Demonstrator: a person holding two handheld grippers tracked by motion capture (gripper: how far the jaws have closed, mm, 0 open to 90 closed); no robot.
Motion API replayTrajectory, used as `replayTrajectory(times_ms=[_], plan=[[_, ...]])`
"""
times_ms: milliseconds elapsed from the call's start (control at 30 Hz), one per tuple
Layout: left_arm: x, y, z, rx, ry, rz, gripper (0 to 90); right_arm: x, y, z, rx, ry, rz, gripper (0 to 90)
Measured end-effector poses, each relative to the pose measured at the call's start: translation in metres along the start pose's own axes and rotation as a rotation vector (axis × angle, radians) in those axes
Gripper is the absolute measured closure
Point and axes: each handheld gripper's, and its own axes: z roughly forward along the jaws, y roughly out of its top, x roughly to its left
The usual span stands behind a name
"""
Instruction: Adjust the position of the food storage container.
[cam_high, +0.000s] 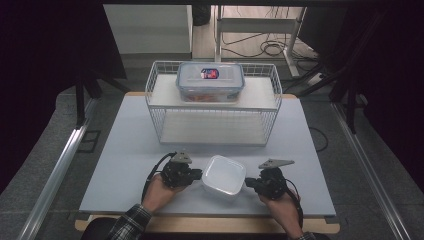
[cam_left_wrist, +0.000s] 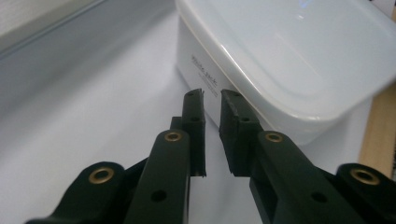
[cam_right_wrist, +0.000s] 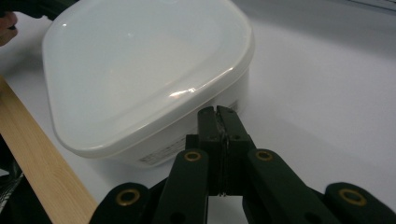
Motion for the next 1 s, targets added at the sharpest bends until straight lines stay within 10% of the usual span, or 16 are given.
replayTrajectory(times_ms=[633,833,1000], plan=[[0.003,-0.026,-0.031,-0.011,0.068,-0.057,74.0,0.014,0.031,0.034,0.018,0.060,-0.082,88.3],[0.003,-0.034,-0.039,-0.018,0.137,-0.050,51.1,0.012,0.026,0.025,-0.005,0.008,-0.117,80.0],[0.005,-0.043,-0.041,0.004,0.207,-0.047,23.9,0.007,0.017,0.019,-0.014,0.008,-0.133,49.6]])
